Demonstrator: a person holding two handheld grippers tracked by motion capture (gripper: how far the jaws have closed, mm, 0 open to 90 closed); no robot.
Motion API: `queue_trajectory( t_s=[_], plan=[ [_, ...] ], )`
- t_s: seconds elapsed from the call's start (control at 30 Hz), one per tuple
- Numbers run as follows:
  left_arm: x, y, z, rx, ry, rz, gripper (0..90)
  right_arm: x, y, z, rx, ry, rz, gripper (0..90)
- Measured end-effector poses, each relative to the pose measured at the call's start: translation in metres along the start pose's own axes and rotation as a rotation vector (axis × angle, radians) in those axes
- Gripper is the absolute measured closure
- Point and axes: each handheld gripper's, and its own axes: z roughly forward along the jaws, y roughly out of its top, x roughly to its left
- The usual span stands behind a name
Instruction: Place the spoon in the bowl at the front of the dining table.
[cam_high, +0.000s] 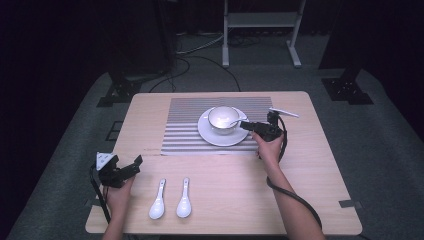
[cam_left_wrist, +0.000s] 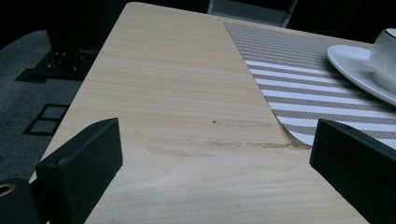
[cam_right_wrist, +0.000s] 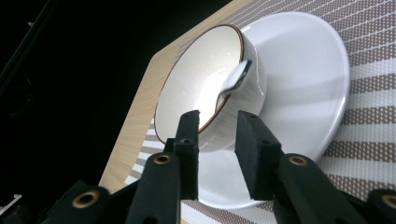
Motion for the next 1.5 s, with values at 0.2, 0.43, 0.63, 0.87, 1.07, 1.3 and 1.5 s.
queue_trajectory(
  t_s=[0.2,0.43,0.63,0.87,1.07,1.3,1.5],
  plan=[
    [-0.001,0.0,0.0,0.0,0.0,0.003,1.3,-0.004,-0.008,-0.007,0.013,0.021,-0.003,63.3],
    [-0.001,0.0,0.0,-0.001,0.001,0.001,1.3,-0.009,-0.014,-0.012,0.027,0.038,0.0,60.3],
    [-0.001,0.0,0.0,0.0,0.001,0.004,1.3,-0.012,-0.018,-0.016,0.036,0.04,-0.008,57.7],
    [-0.001,0.0,0.0,0.001,0.001,0.004,1.3,-0.015,-0.025,-0.019,0.055,0.047,-0.024,54.4],
    [-0.001,0.0,0.0,0.002,0.002,0.006,1.3,-0.014,-0.03,-0.022,0.071,0.061,-0.037,52.4],
    [-0.001,0.0,0.0,0.003,0.002,0.007,1.3,-0.012,-0.036,-0.025,0.094,0.073,-0.052,50.2],
    [-0.001,0.0,0.0,0.002,0.002,0.008,1.3,-0.013,-0.042,-0.027,0.107,0.083,-0.057,49.2]
  ],
)
